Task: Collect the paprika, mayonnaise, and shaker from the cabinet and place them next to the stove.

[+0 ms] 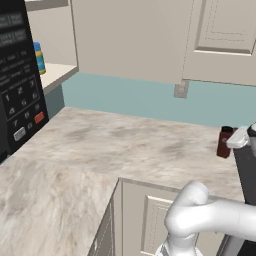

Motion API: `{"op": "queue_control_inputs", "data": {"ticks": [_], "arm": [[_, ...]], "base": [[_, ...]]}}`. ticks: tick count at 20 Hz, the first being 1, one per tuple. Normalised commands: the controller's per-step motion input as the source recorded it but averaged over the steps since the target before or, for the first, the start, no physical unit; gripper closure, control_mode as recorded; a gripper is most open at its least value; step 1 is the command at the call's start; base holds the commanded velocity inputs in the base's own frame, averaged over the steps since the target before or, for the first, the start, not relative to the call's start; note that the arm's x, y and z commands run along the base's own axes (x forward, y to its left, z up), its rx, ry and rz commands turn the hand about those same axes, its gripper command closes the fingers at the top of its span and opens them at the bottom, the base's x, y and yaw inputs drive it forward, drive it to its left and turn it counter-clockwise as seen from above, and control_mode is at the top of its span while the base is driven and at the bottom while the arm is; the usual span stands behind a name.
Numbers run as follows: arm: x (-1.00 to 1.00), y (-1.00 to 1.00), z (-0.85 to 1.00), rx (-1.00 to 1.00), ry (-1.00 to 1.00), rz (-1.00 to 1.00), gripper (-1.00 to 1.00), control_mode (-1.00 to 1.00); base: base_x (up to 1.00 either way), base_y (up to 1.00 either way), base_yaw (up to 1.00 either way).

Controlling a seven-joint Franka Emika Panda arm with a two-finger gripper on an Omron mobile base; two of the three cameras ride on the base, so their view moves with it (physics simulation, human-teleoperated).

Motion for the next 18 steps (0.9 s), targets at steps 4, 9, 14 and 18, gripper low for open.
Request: {"op": "queue_control_inputs", "data": {"ticks": [4, 9, 14, 18], "arm": [[-0.27, 0.06, 0.00, 0.00, -0.10, 0.03, -1.00, -1.00], [-0.32, 0.08, 0.19, 0.00, -0.05, 0.00, -1.00, -1.00], [-0.15, 0.17, 0.43, -0.02, 0.00, 0.00, -1.00, -1.00], [-0.17, 0.18, 0.46, -0.04, 0.00, 0.00, -1.00, -1.00]], "base": [[0.00, 0.00, 0.00], [0.00, 0.00, 0.00], [0.00, 0.00, 0.00], [0.00, 0.00, 0.00]]}}
